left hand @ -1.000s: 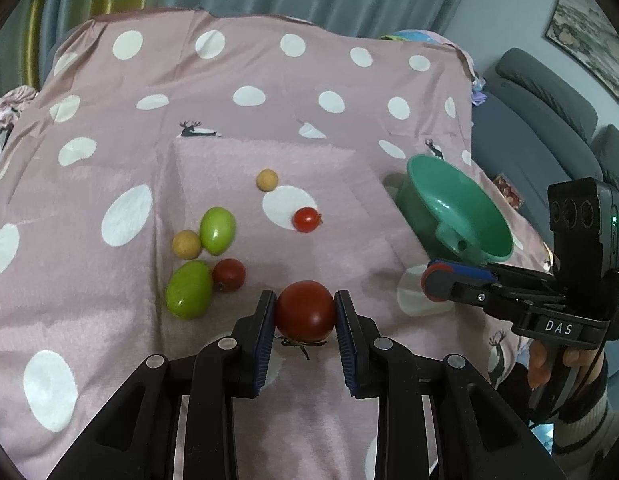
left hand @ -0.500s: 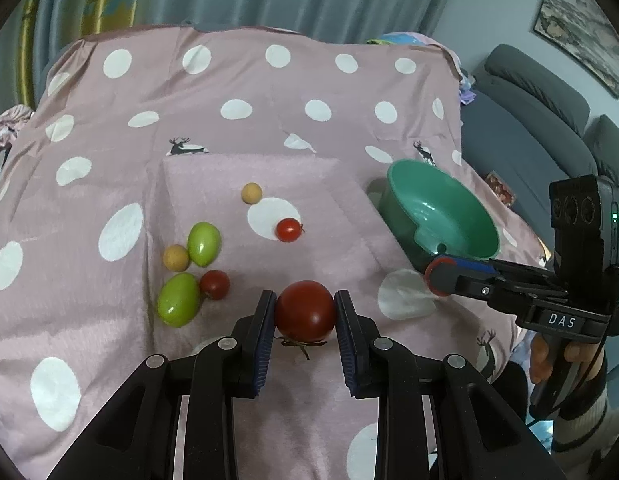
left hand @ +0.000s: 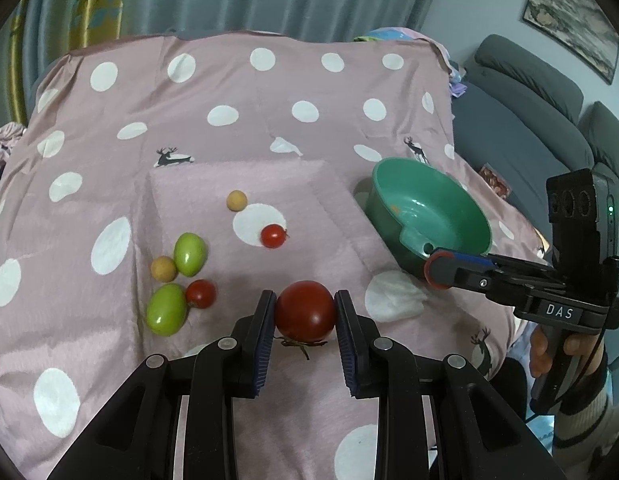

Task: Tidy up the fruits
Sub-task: 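Carry the red tomato in the left tool toward the green bowl, then lower the red tomato into the green bowl beside the oranges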

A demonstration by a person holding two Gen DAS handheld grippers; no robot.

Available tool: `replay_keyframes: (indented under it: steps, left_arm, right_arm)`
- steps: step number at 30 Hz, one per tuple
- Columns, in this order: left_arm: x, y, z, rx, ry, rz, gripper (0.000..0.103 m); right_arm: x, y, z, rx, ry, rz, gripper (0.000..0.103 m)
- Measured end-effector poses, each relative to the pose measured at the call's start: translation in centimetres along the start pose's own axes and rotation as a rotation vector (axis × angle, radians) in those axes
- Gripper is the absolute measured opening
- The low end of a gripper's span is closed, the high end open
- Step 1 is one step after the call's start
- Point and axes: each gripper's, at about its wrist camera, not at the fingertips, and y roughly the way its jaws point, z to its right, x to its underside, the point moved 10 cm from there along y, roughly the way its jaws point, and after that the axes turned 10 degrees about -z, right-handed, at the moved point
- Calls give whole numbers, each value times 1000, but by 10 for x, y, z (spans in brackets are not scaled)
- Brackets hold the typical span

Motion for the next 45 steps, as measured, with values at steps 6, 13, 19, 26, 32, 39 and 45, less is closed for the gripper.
replay_keyframes:
  steps: [6, 13, 19, 26, 32, 39, 45]
  left_arm:
    - [-4, 2, 8, 6, 21, -2, 28]
    - [-8, 8, 19, 17, 42, -12, 28]
    - [-11, 12, 26, 28, 53, -18, 28]
    - [-15, 19, 33, 42, 64, -29, 28]
    - [-17, 24, 40, 50, 78, -38, 28]
    - [-20, 29, 46, 56, 92, -47, 28]
    - [-23, 34, 52, 62, 106, -54, 28]
  right_arm:
    - [-1, -4, 6, 2, 12, 13, 31]
    - [-1, -11, 16, 8, 31, 29, 31]
    - [-1, -15, 23, 13, 44, 39, 31]
    - [0, -21, 33, 25, 66, 52, 31]
    - [1, -25, 43, 36, 88, 62, 31]
    - [2, -30, 54, 45, 109, 75, 31]
    - [4, -34, 63, 49, 125, 84, 31]
